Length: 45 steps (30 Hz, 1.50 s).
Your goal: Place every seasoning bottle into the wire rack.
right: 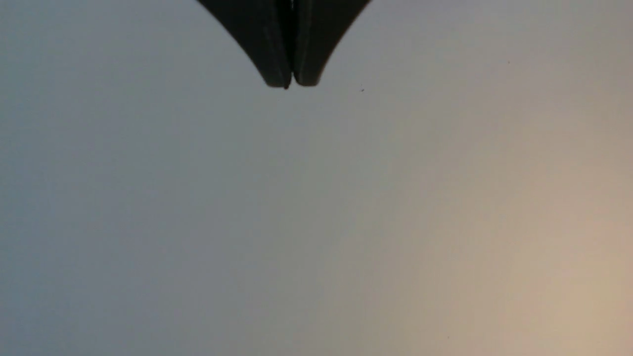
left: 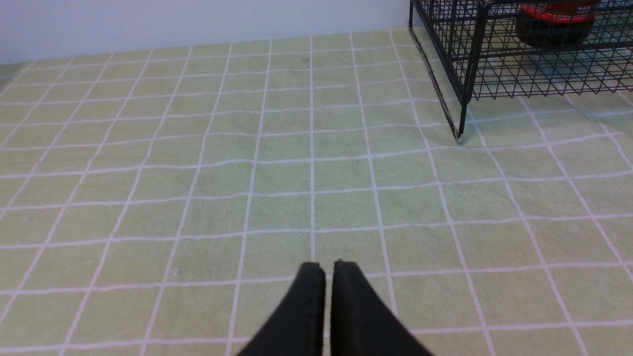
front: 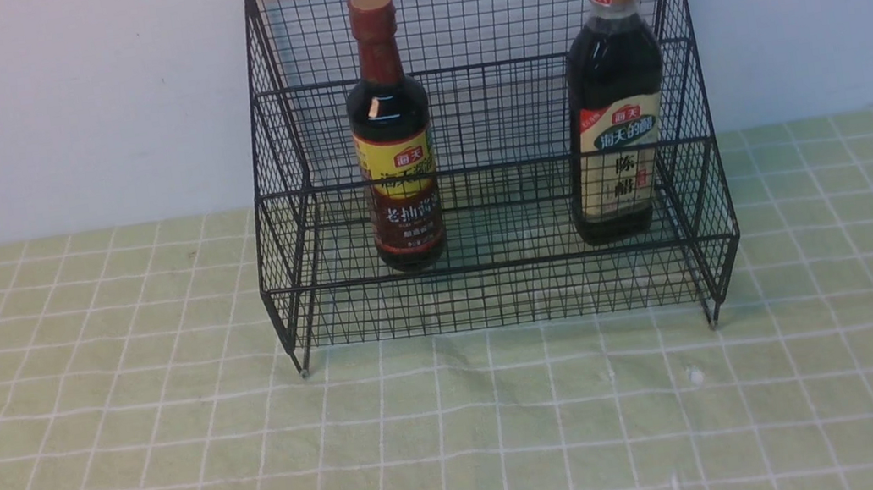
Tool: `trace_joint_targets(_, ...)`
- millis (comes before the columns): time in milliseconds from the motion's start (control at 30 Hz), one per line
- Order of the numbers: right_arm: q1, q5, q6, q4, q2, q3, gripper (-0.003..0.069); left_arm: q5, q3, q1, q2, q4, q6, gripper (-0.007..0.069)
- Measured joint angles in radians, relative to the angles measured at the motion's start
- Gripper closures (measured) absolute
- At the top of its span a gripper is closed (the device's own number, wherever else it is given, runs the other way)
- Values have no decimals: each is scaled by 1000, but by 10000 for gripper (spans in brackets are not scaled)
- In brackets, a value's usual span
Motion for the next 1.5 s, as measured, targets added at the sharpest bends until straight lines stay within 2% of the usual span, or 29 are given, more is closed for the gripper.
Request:
trace_joint_targets(333,0,5,2,0,0,56,672,0,0,0,0,0,0,621)
trace_joint_targets(667,0,108,3,33,0,136,672,0,0,0,0,0,0,621)
trace_joint_targets(800,-37,122,3,53,-3,264,672,0,0,0,0,0,0,621)
trace_joint_targets(1033,-193,123,3,78,-3,520,672,0,0,0,0,0,0,621)
trace_joint_targets(1100,-247,42,-10,78,-3,610,672,0,0,0,0,0,0,621)
trace_joint_targets(1267,-262,-94,-42,78,-3,701,673,0,0,0,0,0,0,621)
trace_joint_targets(1500,-262,-84,-46,78,-3,707,673,0,0,0,0,0,0,621)
